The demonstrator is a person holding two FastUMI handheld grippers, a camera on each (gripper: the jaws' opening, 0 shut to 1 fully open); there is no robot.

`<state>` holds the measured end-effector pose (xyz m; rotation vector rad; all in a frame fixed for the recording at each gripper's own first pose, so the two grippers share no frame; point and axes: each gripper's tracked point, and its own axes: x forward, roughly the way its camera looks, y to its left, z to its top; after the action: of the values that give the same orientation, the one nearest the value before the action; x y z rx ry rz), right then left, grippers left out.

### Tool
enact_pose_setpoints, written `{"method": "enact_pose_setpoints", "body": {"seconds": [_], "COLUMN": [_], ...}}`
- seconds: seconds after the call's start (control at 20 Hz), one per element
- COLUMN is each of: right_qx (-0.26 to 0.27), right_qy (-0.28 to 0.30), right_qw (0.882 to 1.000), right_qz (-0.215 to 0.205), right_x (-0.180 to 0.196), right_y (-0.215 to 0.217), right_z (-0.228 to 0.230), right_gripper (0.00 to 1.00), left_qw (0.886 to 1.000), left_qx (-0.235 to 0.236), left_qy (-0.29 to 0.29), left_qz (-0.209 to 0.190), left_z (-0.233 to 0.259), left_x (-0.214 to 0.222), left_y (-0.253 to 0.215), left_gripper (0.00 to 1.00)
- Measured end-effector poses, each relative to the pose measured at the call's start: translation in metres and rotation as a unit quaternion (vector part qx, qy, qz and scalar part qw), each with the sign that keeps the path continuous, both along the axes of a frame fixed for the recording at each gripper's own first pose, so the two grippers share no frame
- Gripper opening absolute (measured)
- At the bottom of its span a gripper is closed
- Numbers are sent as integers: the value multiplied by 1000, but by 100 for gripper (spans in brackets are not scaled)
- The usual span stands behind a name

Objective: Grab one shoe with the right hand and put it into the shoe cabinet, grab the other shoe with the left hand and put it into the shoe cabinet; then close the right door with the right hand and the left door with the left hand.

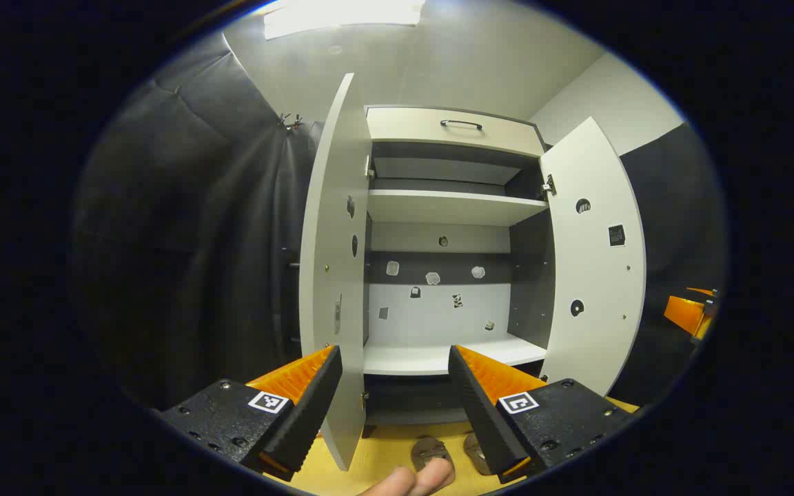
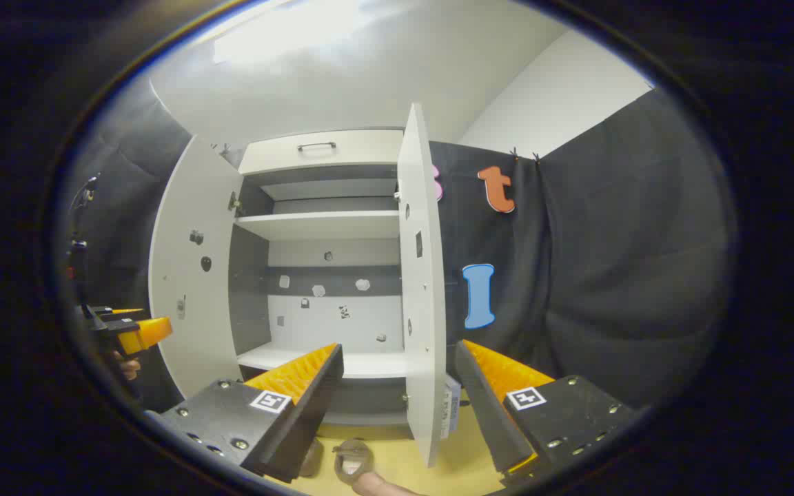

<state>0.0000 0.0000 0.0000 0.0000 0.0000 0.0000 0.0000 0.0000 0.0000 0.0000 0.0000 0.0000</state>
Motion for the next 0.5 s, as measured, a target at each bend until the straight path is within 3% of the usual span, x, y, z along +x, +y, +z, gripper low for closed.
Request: {"method": "enact_pose_setpoints", "body": {"seconds": [0.05, 0.35, 0.4, 0.45, 0.5], "right_qx": [-2, -24, -27, -29, -31], "right_qy": [6, 8, 5, 1, -2], "right_qw": [1000, 1000, 1000, 1000, 1000], "right_qz": [-2, 9, 8, 6, 4], "right_x": [1, 2, 3, 3, 3], "right_y": [-1, 8, 9, 10, 11], "right_z": [-3, -7, -6, -4, -2], "right_gripper": [96, 98, 98, 98, 98], "left_qw": [1000, 1000, 1000, 1000, 1000], "left_qx": [1, -16, -17, -15, -12], "left_qy": [0, -4, -5, -6, -8], "left_qz": [-2, -13, -13, -16, -19], "left_z": [-1, -4, -4, -4, -3], "left_x": [-1, -3, -2, -2, -2], "left_y": [-1, -1, -1, -2, -4], "left_gripper": [95, 92, 95, 91, 95]}}
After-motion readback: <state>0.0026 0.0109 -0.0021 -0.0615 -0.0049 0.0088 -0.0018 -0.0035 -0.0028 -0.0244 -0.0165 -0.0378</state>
